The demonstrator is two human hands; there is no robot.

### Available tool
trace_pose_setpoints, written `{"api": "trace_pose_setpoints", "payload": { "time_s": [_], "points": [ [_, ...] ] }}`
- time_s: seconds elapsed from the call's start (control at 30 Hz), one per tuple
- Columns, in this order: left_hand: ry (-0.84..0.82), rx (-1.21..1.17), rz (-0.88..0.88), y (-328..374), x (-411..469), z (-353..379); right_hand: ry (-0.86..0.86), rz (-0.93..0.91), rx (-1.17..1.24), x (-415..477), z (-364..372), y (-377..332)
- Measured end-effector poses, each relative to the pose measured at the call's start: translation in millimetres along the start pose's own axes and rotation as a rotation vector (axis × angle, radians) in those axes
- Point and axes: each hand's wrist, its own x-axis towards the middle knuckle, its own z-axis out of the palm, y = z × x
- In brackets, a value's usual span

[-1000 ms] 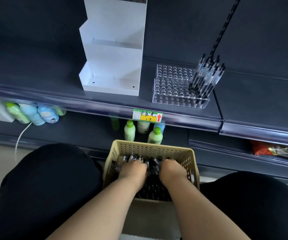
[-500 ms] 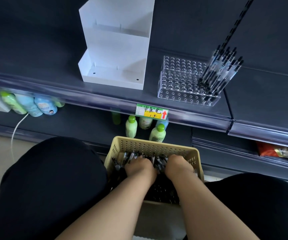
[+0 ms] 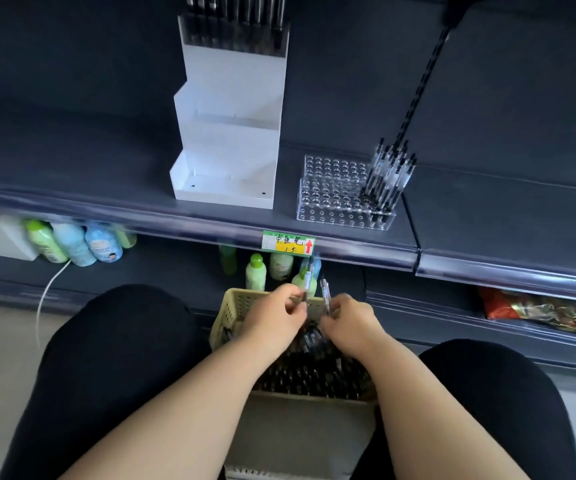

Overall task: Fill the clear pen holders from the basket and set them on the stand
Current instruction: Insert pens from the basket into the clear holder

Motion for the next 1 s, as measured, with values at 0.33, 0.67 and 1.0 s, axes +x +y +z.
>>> {"api": "trace_pose_setpoints", "payload": {
  "time_s": [0.33,0.67,1.0],
  "points": [
    [0.128,-0.255,0.216,63,34,-51,0.355,-0.181,0.519,6,-92,-38],
    [0.097,-0.442,0.458,136,118,-80,0.604,-0.418,0.632,65,-207,-75],
    [0.234,-0.603,0.373,118,133,-54,0.862,-0.373,0.477,86,-208,-57]
  ]
}}
